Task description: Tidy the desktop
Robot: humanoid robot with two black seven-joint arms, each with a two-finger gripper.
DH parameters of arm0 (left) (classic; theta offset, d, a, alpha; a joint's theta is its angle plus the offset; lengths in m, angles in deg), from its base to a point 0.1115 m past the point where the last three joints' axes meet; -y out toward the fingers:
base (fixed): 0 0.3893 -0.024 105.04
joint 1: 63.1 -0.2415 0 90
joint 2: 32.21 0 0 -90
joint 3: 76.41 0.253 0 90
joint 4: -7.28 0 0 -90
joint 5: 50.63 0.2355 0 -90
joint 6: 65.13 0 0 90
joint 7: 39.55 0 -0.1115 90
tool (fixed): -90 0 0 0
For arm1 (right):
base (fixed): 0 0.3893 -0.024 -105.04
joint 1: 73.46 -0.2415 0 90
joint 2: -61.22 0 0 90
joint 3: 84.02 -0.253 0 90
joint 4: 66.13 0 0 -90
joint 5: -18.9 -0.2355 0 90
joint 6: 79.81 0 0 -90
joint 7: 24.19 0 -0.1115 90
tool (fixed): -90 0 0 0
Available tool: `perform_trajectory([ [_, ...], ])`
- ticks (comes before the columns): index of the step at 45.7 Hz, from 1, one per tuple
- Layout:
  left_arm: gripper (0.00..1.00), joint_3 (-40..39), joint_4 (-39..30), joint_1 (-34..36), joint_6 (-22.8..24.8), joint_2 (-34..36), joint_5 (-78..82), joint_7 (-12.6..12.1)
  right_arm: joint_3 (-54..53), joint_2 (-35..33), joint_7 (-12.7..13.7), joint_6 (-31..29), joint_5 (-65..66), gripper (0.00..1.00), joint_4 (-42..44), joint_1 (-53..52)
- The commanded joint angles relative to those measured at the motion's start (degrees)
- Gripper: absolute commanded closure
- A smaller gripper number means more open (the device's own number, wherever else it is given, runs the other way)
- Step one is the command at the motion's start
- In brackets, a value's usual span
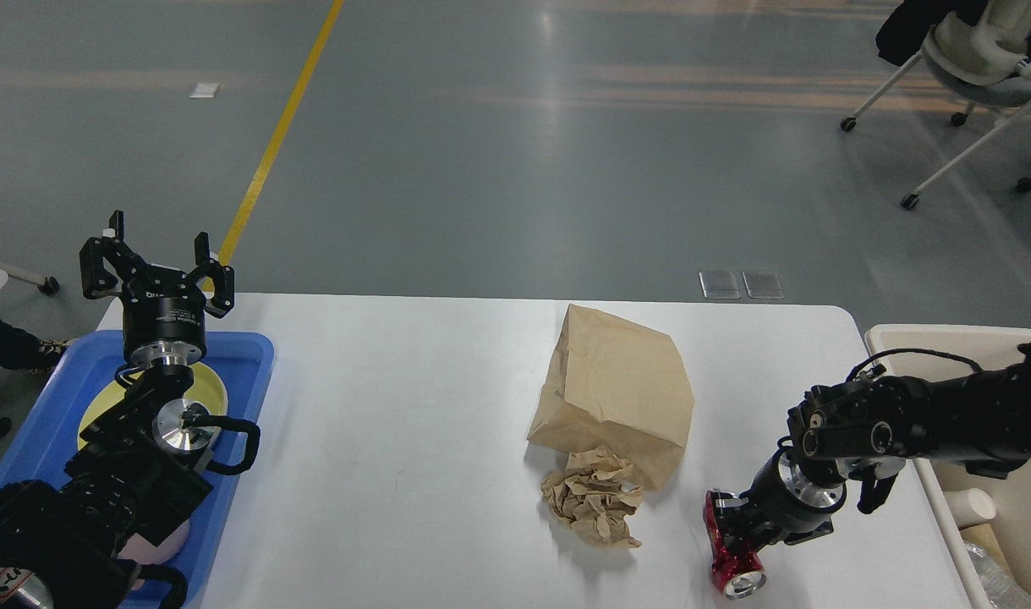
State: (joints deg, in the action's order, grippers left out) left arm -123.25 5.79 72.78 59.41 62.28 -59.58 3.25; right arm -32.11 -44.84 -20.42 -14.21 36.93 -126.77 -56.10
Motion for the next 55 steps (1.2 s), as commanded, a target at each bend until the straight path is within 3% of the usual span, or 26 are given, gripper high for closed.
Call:
perform_trajectory([
  [1,0.04,0.0,0.0,0.0,0.0,0.0,0.0,0.0,0.2,-0.6,0.0,0.1,0.0,1.00,0.0,-0.8],
  [17,0.04,0.0,0.0,0.0,0.1,0.0,0.0,0.0,0.5,-14.6,-0.1,-1.3,-0.4,1.00,-7.9,-19.1],
  [28,0.04,0.0,0.0,0.0,0.1,0.0,0.0,0.0,1.0,-15.9,-0.1,-4.6,-0.2,0.99,-7.5,-21.5],
  [30,0.04,0.0,0.0,0.0,0.0,0.0,0.0,0.0,0.8,-15.8,-0.1,-4.0,-0.1,0.76,-7.5,-20.8],
  [32,0.04,0.0,0.0,0.0,0.0,0.0,0.0,0.0,0.7,-15.4,-0.1,-3.4,0.0,0.61,-7.4,-20.2],
  [38,0.04,0.0,0.0,0.0,0.0,0.0,0.0,0.0,0.5,-14.5,-0.1,-2.8,0.0,0.48,-7.4,-16.8],
  [50,0.04,0.0,0.0,0.0,0.0,0.0,0.0,0.0,0.2,-14.2,-0.2,0.7,-0.4,0.02,-7.3,-16.9],
  [55,0.04,0.0,0.0,0.0,0.0,0.0,0.0,0.0,0.5,-14.4,-0.3,-0.3,-0.5,0.00,-7.4,-18.2],
])
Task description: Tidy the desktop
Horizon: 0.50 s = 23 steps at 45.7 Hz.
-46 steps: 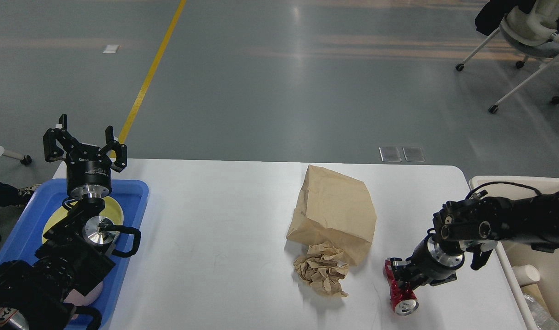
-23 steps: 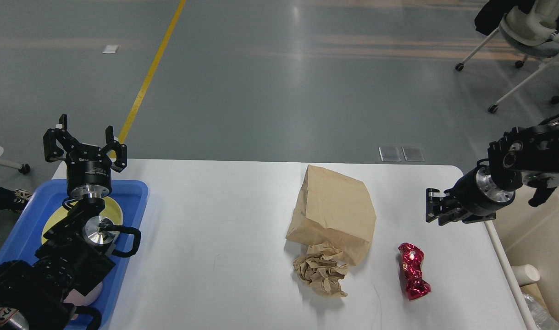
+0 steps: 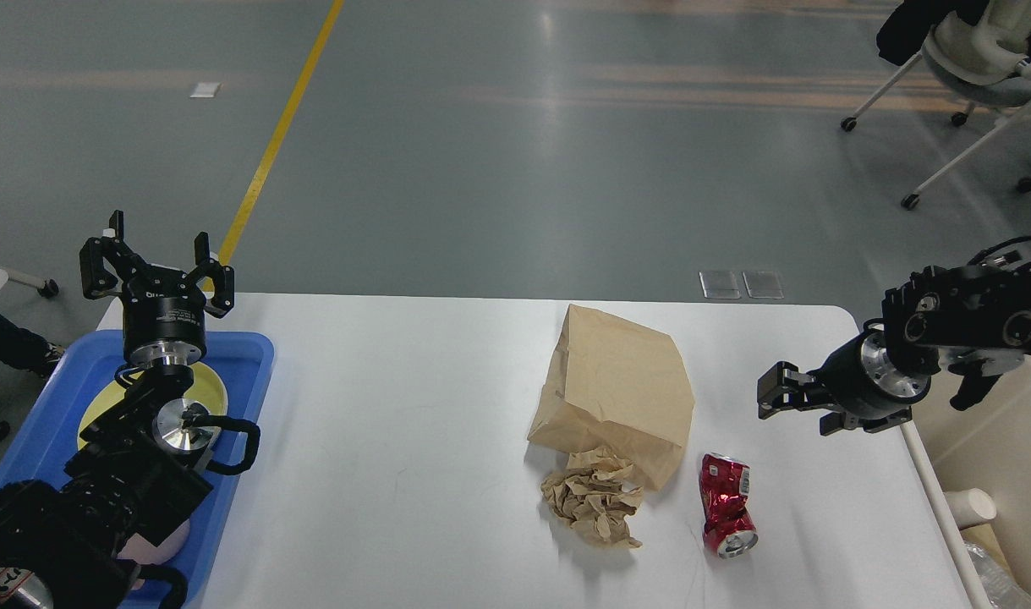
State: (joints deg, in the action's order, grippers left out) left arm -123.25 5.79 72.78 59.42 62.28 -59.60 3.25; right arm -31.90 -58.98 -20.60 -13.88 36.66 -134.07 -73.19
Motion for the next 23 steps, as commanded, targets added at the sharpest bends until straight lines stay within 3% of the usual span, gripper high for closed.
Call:
perform_trajectory([
  [1,0.04,0.0,0.0,0.0,0.0,0.0,0.0,0.0,0.4,-0.4,-0.1,-0.8,-0.2,0.00,-0.1,-1.7],
  [9,0.04,0.0,0.0,0.0,0.0,0.0,0.0,0.0,2.9,-0.9,-0.1,-4.9,-0.2,0.00,-0.3,-9.0],
  [18,0.04,0.0,0.0,0.0,0.0,0.0,0.0,0.0,9.3,-0.7,-0.1,-18.1,-0.2,0.00,-0.7,-23.9],
  [23,0.04,0.0,0.0,0.0,0.0,0.0,0.0,0.0,9.1,-0.7,-0.1,-22.8,-0.1,0.00,-0.7,-26.2],
])
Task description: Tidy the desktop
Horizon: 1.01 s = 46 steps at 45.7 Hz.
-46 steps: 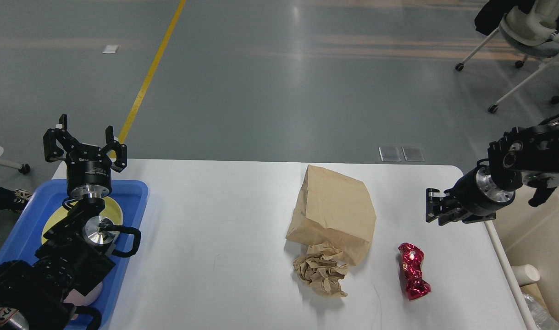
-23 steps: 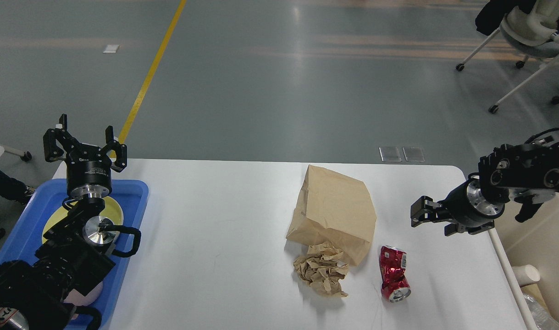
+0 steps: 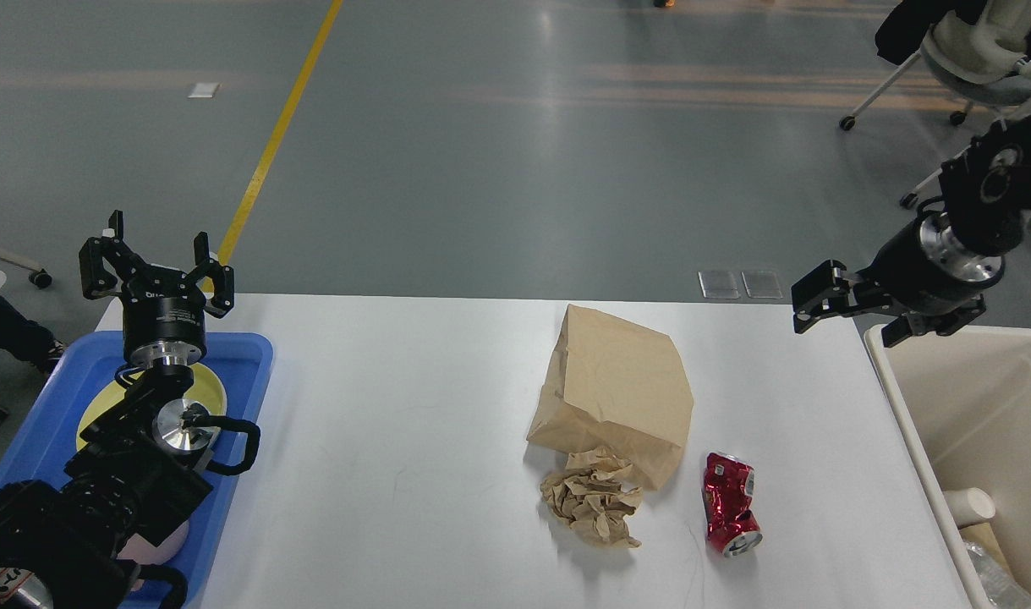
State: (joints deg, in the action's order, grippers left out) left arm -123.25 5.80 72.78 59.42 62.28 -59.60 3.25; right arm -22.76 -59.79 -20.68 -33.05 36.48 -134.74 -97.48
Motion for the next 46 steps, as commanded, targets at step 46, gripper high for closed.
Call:
perform_trajectory([
  [46,0.04,0.0,0.0,0.0,0.0,0.0,0.0,0.0,-12.8,11.8,0.3,22.9,0.2,0.00,11.2,42.5],
])
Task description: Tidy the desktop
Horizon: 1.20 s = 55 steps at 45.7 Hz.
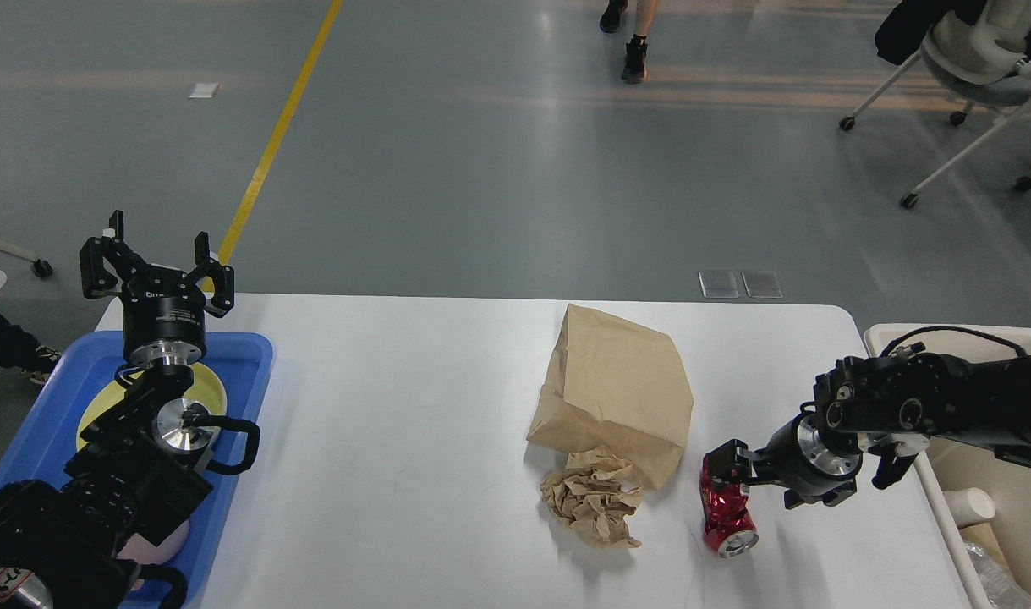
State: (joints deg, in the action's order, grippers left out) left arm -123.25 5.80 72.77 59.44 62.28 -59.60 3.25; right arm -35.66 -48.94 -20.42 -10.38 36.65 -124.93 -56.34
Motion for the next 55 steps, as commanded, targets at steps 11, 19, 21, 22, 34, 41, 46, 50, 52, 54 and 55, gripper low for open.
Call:
perform_trajectory([
  [11,0.04,0.0,0.0,0.0,0.0,0.0,0.0,0.0,0.0,2.2,-0.1,3.1,0.0,0.00,2.6,2.6],
  [19,0.04,0.0,0.0,0.0,0.1,0.0,0.0,0.0,0.0,2.3,-0.1,4.7,0.0,0.00,2.7,3.0],
  [21,0.04,0.0,0.0,0.0,0.1,0.0,0.0,0.0,0.0,2.3,-0.1,5.1,0.0,0.01,2.7,3.3],
  [22,0.04,0.0,0.0,0.0,0.1,0.0,0.0,0.0,0.0,2.3,-0.1,5.5,0.0,0.01,2.7,3.4],
  [34,0.04,0.0,0.0,0.0,0.0,0.0,0.0,0.0,0.0,3.1,-0.1,8.4,0.0,0.12,2.6,4.8],
  [41,0.04,0.0,0.0,0.0,0.0,0.0,0.0,0.0,0.1,3.4,-0.1,8.0,0.2,0.56,2.3,4.7],
  [46,0.04,0.0,0.0,0.0,0.0,0.0,0.0,0.0,0.2,4.0,0.0,7.7,0.2,0.93,2.1,4.7],
  [50,0.04,0.0,0.0,0.0,0.1,0.0,0.0,0.0,0.2,4.1,0.0,7.7,0.2,1.00,2.1,4.7],
  [52,0.04,0.0,0.0,0.0,0.0,0.0,0.0,0.0,0.2,4.1,0.0,7.7,0.1,1.00,2.1,4.7],
  [54,0.04,0.0,0.0,0.0,0.1,0.0,0.0,0.0,0.2,4.0,0.0,7.7,0.1,1.00,2.2,4.7],
  [55,0.04,0.0,0.0,0.0,0.0,0.0,0.0,0.0,0.1,4.0,0.0,7.7,0.1,1.00,2.3,4.7],
])
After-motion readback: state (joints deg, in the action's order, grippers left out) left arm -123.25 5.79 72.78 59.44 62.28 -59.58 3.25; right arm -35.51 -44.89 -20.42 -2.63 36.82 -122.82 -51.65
